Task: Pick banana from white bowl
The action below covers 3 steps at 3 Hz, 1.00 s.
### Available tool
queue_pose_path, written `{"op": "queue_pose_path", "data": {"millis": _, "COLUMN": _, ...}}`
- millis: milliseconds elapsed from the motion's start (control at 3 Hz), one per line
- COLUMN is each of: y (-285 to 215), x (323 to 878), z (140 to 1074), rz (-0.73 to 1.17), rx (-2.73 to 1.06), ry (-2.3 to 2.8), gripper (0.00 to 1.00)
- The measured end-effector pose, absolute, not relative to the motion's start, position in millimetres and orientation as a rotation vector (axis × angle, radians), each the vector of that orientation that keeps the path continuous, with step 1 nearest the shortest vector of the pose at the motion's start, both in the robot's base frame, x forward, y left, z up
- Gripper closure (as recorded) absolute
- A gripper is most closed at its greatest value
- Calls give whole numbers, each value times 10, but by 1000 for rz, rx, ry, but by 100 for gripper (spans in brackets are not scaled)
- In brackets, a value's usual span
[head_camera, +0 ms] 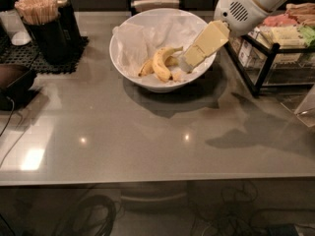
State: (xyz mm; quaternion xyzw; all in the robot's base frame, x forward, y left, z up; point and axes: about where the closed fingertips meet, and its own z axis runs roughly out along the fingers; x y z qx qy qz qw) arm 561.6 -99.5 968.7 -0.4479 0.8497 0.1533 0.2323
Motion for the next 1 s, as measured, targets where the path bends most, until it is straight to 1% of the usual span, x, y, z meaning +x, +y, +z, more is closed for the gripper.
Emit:
{"op": "queue_pose_path", "data": {"millis": 333, "y": -772, "x": 5863, "z": 9619, "rz": 441, "rx": -1231, "ry": 2363, "gripper": 0}}
{"op": "queue_pose_path", "data": {"millis": 667, "y": -453, "x": 6094, "z": 9543, "rz": 414, "rx": -1291, "ry": 2378, "gripper": 0}}
{"op": "queue_pose_path", "data": {"millis": 1000, "y": -373, "x": 6111, "z": 9547, "rz": 416, "rx": -1306, "ry": 2369, "gripper": 18}}
